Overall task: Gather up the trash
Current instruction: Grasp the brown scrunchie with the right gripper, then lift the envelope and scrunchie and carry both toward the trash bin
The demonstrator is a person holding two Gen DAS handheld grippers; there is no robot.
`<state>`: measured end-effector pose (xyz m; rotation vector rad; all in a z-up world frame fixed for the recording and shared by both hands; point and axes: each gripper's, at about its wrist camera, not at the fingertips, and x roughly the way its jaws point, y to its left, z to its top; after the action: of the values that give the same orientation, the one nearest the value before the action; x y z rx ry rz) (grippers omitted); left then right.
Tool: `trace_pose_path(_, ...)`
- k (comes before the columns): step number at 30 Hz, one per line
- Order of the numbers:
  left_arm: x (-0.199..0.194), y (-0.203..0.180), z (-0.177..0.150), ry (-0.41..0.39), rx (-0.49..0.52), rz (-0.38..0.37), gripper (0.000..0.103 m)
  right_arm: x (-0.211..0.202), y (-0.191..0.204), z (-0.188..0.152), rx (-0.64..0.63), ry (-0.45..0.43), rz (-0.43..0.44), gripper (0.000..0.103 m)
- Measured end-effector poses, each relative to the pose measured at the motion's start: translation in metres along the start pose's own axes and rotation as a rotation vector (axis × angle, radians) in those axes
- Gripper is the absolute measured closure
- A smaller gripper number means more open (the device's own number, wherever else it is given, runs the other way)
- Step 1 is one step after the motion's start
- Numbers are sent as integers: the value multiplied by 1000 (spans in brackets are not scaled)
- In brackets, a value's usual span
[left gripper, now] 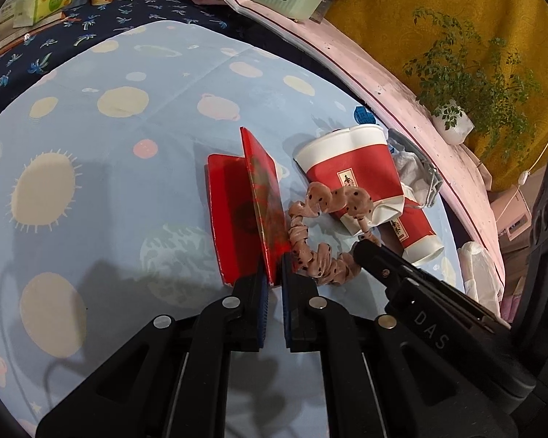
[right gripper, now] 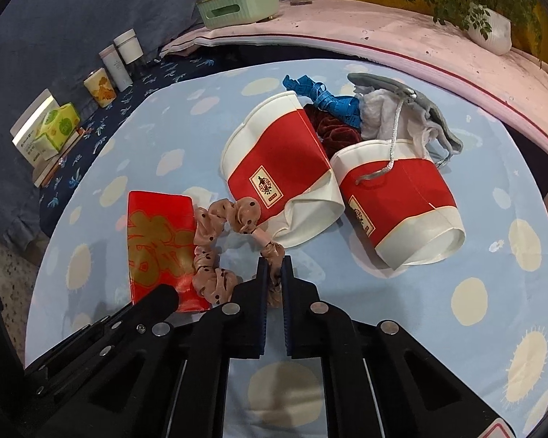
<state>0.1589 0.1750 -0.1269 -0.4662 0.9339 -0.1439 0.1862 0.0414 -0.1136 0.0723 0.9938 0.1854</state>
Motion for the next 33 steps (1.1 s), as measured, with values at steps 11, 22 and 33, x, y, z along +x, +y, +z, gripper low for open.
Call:
trace_pose_path(11,-9,13,1,-1,-27,-24,97,-18,8,-6,-22,-36,-44,97)
trace_pose_path(22,-18,3,6,-14,4,-8,99,-44,-1,2,3,-93,-28,97)
trace_pose_path(33,-35,-24,18,-44,29,-7,99,-75,-27,7,14,-131,-37,97)
